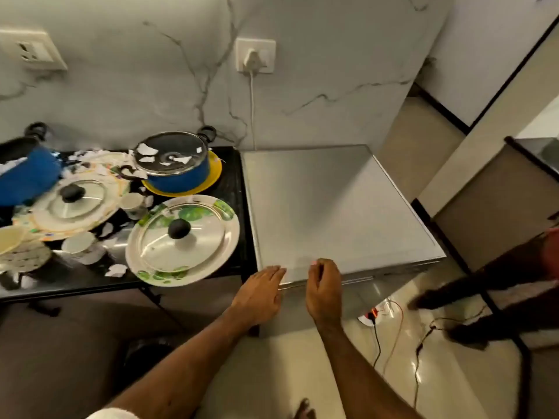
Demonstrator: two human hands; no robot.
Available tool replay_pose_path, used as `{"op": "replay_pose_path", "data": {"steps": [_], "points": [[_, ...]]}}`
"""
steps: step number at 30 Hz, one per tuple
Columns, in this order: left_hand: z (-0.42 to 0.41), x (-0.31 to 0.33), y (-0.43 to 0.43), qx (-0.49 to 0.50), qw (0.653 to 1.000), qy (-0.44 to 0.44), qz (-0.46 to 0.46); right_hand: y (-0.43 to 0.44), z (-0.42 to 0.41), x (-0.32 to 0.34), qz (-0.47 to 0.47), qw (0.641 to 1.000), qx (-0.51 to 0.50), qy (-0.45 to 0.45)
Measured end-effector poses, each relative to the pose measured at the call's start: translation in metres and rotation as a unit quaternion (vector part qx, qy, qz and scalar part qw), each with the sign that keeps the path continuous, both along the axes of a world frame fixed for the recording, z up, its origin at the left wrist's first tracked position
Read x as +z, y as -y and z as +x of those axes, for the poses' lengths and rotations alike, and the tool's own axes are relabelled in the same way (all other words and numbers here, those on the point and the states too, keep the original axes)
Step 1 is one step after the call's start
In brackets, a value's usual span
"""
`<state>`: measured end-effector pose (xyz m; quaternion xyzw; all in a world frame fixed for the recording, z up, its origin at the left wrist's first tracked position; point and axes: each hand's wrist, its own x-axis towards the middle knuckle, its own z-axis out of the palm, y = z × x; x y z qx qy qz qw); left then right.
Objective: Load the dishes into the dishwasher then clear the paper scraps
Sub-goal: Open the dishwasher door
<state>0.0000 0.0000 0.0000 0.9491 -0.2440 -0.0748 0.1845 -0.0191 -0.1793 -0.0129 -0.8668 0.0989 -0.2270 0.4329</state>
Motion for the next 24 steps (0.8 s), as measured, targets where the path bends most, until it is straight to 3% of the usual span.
{"op": "replay_pose_path", "data": {"steps": [3,7,9,11,13,15,19,24], "points": [[0.007,-0.014,0.046,0.041,0.997,0.015,0.059,0.043,0.001,-0.024,0.137,0.977,-0.148,-0.074],[0.012,-0.016,0.083,0.093,0.965,-0.064,0.237,0.082,0.014,-0.054,0.31,0.911,-0.23,-0.145],[0.018,-0.015,0.09,0.089,0.96,-0.048,0.26,0.091,0.027,-0.058,0.445,0.845,-0.228,-0.187],[0.026,-0.013,0.093,0.062,0.963,-0.035,0.26,0.094,0.033,-0.06,0.583,0.753,-0.208,-0.222],[0.031,-0.008,0.095,0.041,0.955,-0.014,0.292,0.092,0.034,-0.053,0.704,0.661,-0.193,-0.171],[0.034,-0.003,0.101,0.021,0.946,-0.003,0.325,0.093,0.032,-0.051,0.753,0.613,-0.205,-0.121],[0.037,0.001,0.108,0.025,0.933,-0.044,0.357,0.105,0.025,-0.069,0.792,0.578,-0.164,-0.109],[0.04,0.007,0.103,0.045,0.947,-0.07,0.309,0.117,0.023,-0.081,0.79,0.583,-0.132,-0.141]]}}
